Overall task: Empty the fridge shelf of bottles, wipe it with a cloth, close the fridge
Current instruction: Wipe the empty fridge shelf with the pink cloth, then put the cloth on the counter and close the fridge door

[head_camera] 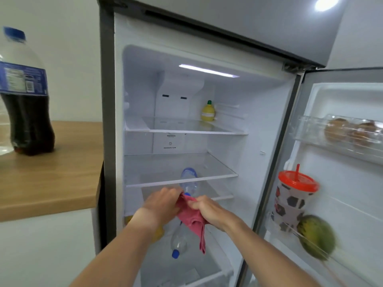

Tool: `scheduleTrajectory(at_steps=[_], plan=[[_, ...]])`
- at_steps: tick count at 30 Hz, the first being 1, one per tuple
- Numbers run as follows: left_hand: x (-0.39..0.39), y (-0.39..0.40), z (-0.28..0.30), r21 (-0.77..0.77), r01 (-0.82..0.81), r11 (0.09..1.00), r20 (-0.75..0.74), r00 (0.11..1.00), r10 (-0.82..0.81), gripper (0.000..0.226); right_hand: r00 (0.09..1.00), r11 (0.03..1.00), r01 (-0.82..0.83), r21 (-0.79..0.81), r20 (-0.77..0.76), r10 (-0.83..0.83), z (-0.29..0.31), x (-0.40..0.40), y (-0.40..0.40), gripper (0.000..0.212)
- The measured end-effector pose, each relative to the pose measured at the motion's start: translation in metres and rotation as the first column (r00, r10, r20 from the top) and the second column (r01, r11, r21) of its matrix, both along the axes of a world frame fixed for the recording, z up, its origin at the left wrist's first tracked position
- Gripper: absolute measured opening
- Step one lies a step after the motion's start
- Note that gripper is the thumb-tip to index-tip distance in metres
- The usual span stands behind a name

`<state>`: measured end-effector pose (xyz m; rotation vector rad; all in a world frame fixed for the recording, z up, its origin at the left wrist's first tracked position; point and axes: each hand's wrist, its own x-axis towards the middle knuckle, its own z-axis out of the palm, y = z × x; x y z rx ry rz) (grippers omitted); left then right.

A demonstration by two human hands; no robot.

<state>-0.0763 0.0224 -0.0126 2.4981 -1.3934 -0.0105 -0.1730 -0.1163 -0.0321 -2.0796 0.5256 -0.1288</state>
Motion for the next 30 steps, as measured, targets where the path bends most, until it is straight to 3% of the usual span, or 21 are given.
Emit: scheduleTrajectory(at_steps=[4,8,11,15,18,20,21,24,30], plan=[[-0.009,0.012,0.02,-0.095,-0.018,0.995,-0.057,0.998,0.013,0.019,1.0,0.999,0.006,0.042,0.006,-0.006,0.023,-0.009,0.01,0.027],[-0.015,0.024,0.044,-0.125,-0.01,0.992,-0.128,0.992,-0.006,0.023,0.998,0.997,-0.002,-0.082,-0.062,-0.003,0.037,-0.016,0.02,0.021],[-0.022,0.032,0.056,-0.112,-0.028,0.993,-0.115,0.993,0.015,0.021,0.998,1.0,0.002,-0.016,-0.058,-0.003,0.038,-0.021,0.032,0.018],[-0.028,0.042,0.066,-0.074,-0.035,0.997,-0.09,0.996,0.028,0.018,0.992,0.996,-0.071,-0.061,-0.105,0.064,0.031,-0.028,0.049,0.053],[-0.03,0.05,0.072,-0.037,-0.039,0.999,-0.042,0.998,0.038,0.01,0.997,0.987,-0.061,-0.147,-0.062,0.053,0.021,-0.026,0.061,0.057],[-0.03,0.056,0.079,-0.023,-0.046,0.999,-0.037,0.998,0.045,0.017,0.999,0.98,-0.031,-0.196,-0.019,0.028,0.019,-0.025,0.069,0.063],[-0.029,0.06,0.082,-0.021,-0.05,0.999,-0.043,0.998,0.049,0.017,1.0,0.977,-0.026,-0.214,-0.011,0.024,0.021,-0.025,0.072,0.058],[-0.027,0.07,0.095,-0.029,-0.057,0.998,-0.052,0.997,0.056,0.01,1.0,0.968,-0.019,-0.248,0.0,0.02,0.031,-0.028,0.077,0.019],[-0.019,0.093,0.119,-0.01,-0.056,0.998,-0.061,0.997,0.055,0.024,0.996,0.926,-0.052,-0.373,-0.085,0.022,0.072,-0.046,0.066,0.027]])
